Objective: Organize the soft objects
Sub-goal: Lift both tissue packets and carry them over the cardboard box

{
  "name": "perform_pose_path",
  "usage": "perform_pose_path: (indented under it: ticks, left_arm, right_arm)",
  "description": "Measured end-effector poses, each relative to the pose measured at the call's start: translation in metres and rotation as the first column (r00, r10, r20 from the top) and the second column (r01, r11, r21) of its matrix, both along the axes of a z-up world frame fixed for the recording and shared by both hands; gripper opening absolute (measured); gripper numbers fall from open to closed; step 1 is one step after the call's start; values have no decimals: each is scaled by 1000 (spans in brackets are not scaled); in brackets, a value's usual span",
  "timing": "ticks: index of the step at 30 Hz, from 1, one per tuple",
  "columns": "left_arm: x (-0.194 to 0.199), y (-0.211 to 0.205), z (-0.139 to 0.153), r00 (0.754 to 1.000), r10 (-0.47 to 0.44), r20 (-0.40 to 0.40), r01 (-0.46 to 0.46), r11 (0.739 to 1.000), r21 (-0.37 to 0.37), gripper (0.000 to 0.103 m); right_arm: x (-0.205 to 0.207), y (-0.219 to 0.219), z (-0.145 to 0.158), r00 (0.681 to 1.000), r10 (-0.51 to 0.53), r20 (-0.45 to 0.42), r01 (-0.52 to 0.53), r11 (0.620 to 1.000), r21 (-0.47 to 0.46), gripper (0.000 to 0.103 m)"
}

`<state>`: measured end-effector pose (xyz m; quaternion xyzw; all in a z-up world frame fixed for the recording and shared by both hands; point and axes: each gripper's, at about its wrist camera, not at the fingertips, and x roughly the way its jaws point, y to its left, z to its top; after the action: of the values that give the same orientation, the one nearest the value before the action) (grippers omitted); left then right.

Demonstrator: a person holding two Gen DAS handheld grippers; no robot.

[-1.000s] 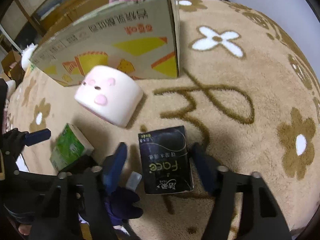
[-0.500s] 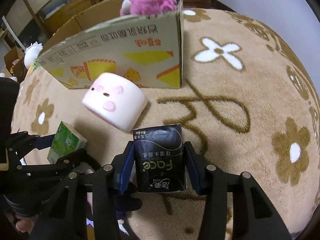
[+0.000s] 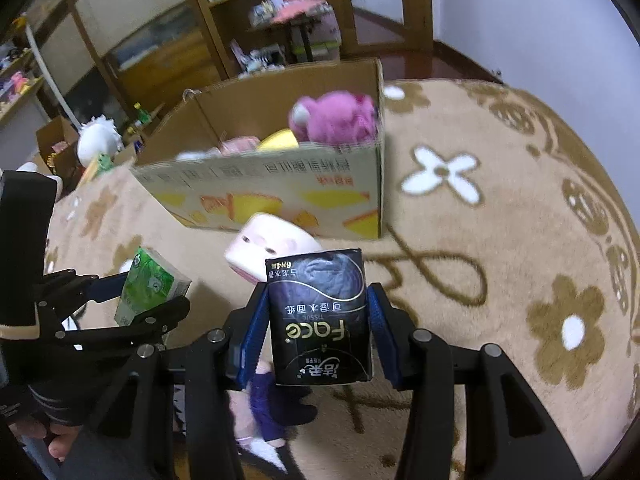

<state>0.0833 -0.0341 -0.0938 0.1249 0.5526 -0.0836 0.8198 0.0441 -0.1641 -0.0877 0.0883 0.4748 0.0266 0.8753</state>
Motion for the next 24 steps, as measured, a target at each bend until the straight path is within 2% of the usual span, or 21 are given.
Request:
perform_pose_path:
  ticks: [4, 10, 17, 24]
  left_arm:
    - [-4, 0, 21, 996, 9, 93, -9, 1000, -3, 55]
    - [-6, 7, 49, 979, 30, 199, -19, 998, -53, 55]
    - [-10, 10, 74, 945, 43, 323, -31, 999, -42, 55]
    - [-5, 19, 96, 911, 77, 405, -49, 996, -81, 55]
  right_arm:
    - [-1, 5, 14, 999, 12, 49, -11, 1000, -17, 51]
    - [-4, 7, 34, 994, 7, 109, -4, 1000, -28, 51]
    - [-7, 15, 56, 983, -1, 182, 23, 993, -119, 51]
    - [-4, 16, 72, 971, -11, 240, 46, 989, -144, 51]
